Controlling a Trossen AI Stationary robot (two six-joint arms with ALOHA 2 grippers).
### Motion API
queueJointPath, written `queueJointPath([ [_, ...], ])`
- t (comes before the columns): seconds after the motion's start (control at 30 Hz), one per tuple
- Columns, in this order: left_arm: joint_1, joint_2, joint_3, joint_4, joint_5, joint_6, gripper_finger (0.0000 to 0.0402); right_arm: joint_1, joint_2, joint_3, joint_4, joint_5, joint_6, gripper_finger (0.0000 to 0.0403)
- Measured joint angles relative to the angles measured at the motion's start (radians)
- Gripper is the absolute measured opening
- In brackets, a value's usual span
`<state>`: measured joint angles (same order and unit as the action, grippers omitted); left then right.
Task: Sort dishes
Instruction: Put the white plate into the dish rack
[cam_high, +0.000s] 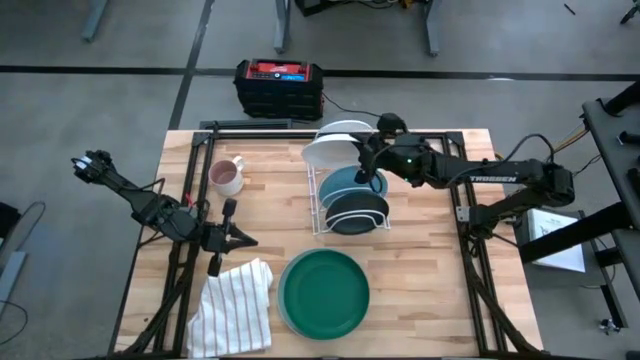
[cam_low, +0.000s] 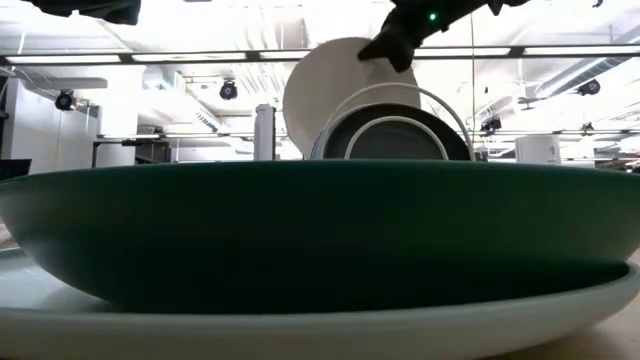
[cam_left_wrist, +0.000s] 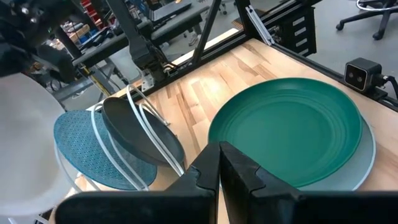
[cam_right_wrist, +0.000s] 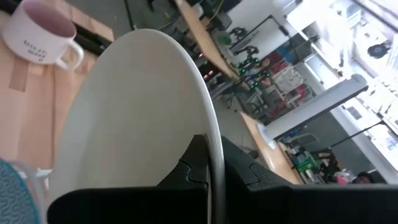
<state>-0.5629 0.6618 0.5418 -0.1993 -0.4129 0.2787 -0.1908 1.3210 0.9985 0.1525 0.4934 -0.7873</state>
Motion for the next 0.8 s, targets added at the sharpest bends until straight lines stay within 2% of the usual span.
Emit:
queueJointPath([
  [0.4, 0.0, 0.004, 0.0, 0.002, 0.0, 0.0, 0.0, -0.007, 0.09, 0.0, -0.033, 0.003, 0.03, 0.0],
  [0.8, 0.0, 0.004, 0.0, 0.002, 0.0, 0.0, 0.0, -0.013, 0.116, 0.0, -0.068, 0.0, 0.031, 0.0],
])
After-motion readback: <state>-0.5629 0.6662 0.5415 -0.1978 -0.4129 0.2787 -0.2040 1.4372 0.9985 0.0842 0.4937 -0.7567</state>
